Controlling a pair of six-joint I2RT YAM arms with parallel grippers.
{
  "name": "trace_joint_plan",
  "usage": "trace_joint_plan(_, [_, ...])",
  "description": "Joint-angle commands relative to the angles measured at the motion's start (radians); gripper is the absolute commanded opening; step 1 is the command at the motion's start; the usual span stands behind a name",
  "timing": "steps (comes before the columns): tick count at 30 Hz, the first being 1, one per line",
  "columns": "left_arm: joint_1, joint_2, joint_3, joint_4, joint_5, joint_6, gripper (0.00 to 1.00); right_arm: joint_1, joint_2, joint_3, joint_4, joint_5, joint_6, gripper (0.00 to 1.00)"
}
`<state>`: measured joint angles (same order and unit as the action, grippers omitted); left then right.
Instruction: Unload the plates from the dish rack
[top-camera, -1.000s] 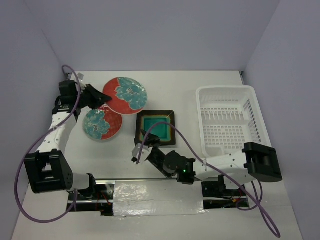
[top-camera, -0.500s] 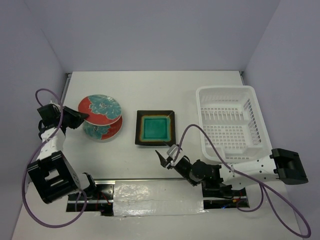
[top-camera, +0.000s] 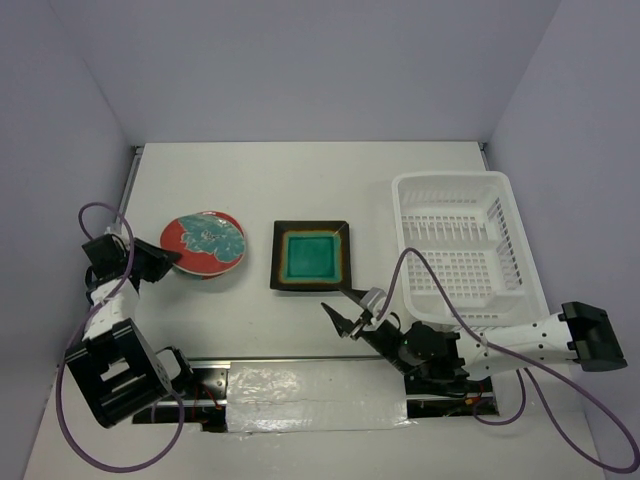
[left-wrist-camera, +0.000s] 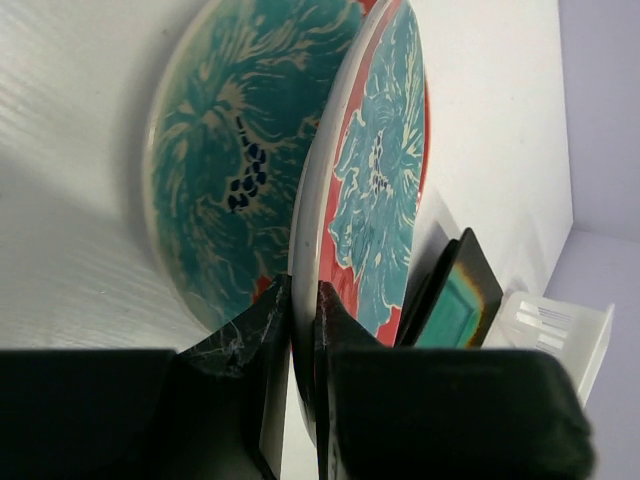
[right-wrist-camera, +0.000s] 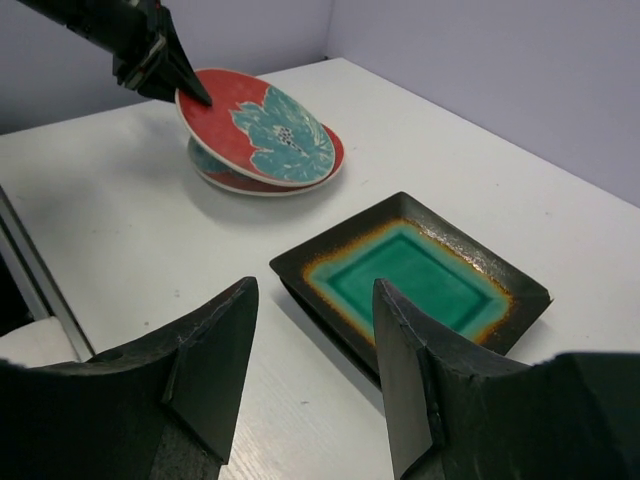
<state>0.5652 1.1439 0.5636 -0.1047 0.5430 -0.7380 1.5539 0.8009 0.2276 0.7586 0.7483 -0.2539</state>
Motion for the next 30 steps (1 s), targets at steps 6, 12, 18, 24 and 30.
trace_joint_plan(6, [0.021, -0.007, -0.022, 0.171, 0.087, -0.015, 0.00, 0.015, -0.095, -0.039, 0.039, -0.010, 0.035, 0.57])
trace_joint_plan(12, [0.027, -0.016, -0.008, 0.112, 0.045, 0.032, 0.00, 0.017, -0.101, -0.037, 0.041, -0.017, 0.035, 0.57])
trace_joint_plan(18, [0.027, 0.010, -0.010, 0.106, 0.037, 0.037, 0.02, 0.017, -0.127, -0.062, 0.034, 0.013, 0.044, 0.57])
trace_joint_plan(24, [0.027, 0.025, -0.011, 0.073, 0.022, 0.048, 0.28, 0.017, -0.173, -0.068, 0.021, 0.010, 0.048, 0.57])
trace_joint_plan(30, [0.027, 0.030, -0.005, 0.046, -0.014, 0.054, 0.54, 0.017, -0.195, -0.071, 0.008, 0.014, 0.056, 0.57])
